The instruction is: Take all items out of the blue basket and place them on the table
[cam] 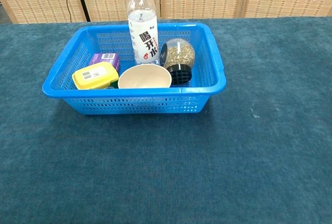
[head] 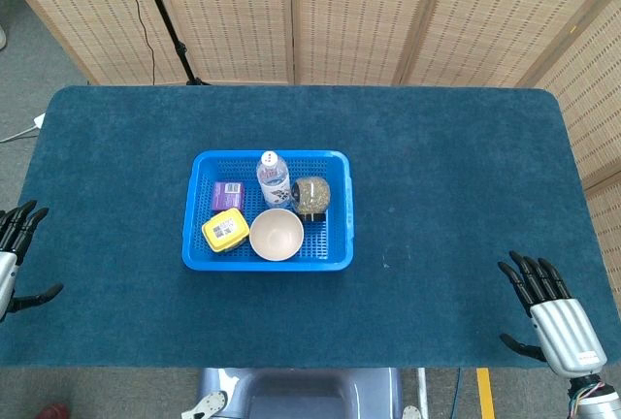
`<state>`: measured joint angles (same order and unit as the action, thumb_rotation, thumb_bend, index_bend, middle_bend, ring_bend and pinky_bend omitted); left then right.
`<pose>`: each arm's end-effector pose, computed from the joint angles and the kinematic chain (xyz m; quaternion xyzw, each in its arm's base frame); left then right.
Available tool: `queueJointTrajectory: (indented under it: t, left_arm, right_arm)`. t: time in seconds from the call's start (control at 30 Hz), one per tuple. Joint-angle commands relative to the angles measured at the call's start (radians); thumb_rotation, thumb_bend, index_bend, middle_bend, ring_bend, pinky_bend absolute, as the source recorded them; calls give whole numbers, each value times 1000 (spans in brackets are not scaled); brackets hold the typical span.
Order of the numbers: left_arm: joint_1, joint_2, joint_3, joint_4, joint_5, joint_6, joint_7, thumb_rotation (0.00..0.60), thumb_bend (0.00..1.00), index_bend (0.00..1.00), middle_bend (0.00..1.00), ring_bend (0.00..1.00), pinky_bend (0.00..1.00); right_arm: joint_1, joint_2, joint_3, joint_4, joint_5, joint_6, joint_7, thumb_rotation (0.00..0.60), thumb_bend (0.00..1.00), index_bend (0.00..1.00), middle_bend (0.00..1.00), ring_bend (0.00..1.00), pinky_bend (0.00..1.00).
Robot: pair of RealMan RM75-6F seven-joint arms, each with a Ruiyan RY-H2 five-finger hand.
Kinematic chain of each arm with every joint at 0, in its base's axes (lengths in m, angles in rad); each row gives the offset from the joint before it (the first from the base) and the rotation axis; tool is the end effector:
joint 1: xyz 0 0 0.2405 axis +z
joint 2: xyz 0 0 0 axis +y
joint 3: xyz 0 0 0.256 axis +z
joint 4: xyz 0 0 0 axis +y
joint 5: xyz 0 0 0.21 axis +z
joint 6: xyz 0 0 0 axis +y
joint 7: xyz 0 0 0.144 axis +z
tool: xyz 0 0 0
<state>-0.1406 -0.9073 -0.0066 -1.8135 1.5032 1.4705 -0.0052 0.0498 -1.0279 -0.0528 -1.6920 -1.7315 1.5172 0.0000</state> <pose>-0.2784 0.1852 0.1980 -0.6177 -0.3846 -0.3868 0.5666 -0.2842 -0.1448 0.1585 0.6664 -0.3679 0.3938 0.5153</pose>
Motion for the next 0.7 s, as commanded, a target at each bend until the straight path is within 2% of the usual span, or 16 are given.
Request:
queueJointTrajectory:
  t: [0.03,0.3,0.43,0.6,0.7]
  left_arm:
    - [2,1,0,-3,1,0,3,600,57,0,0,0,0]
    - [11,10,-1,-7,3,8,-16,600,57,0,0,0,0]
    - [17,18,0,-3,12,13,-41,600,57,0,0,0,0]
    - [20,25,0,-4,20,14,-61,600,57,0,0,0,0]
    - [24,29,2,-6,26,18,-71,600,57,0,0,0,0]
  right_arm:
    - [2,-1,3,5,5,0,7,600,0,0,0,0,0]
    - [31,-19,28,35,8,-2,111,600,0,0,0,0,0]
    - [102,-38,58,74,-19,-27,313,600,0,0,0,0,0]
    - [198,-49,100,111,-23,-91,475,600,0,0,0,0,0]
    - [284,-59,124,132,-34,-168,550,600,0,0,0,0,0]
